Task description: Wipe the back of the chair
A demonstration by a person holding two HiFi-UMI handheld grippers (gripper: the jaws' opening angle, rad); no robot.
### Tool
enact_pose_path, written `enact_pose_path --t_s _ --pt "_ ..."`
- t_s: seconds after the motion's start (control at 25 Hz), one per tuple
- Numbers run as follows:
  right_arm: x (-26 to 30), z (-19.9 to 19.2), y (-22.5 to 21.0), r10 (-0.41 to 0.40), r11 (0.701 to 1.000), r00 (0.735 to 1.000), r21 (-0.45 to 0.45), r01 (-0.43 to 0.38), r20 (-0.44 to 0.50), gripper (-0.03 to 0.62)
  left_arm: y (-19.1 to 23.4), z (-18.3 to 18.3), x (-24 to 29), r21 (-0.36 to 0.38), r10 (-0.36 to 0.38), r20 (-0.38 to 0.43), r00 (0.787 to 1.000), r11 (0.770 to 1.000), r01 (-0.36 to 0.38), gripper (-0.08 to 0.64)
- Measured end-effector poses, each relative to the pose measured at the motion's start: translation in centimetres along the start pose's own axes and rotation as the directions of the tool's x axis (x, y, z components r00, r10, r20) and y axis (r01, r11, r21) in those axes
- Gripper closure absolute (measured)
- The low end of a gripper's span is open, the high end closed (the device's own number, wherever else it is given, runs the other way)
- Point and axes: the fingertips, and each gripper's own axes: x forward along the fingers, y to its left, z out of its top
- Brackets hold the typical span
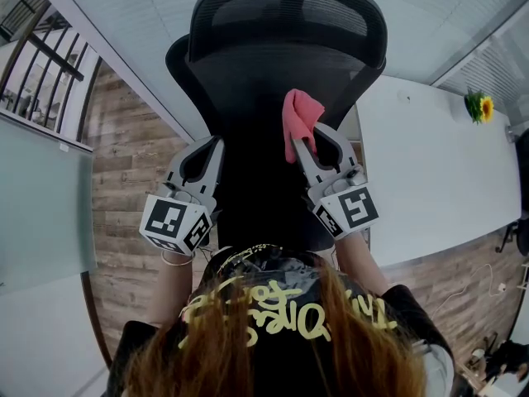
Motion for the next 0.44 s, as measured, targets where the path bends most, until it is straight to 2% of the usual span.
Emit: enact_pose_path --t_s 0.16,0.32,0.44 --pt "0.02 -0.19 0.24 0.004 1.0 1.0 -0.003 -0.004 -0.01 0.522 0.09 -0.04 -0.16 0.001 0.002 -0.001 1.0 1.0 -0.002 0.568" --pt "0.04 -0.24 0.51 0.004 0.998 1.0 -0.059 -0.006 -0.021 0.522 0.16 -0.09 -0.19 0.002 0.002 -0.001 1.0 1.0 -0.002 0.568" --pt "0.28 -0.29 0.76 0.012 0.998 1.0 -0.055 -0.013 -0.023 0.522 0.46 -0.1 -0.23 0.0 0.003 -0.002 1.0 1.0 -0.003 0.568"
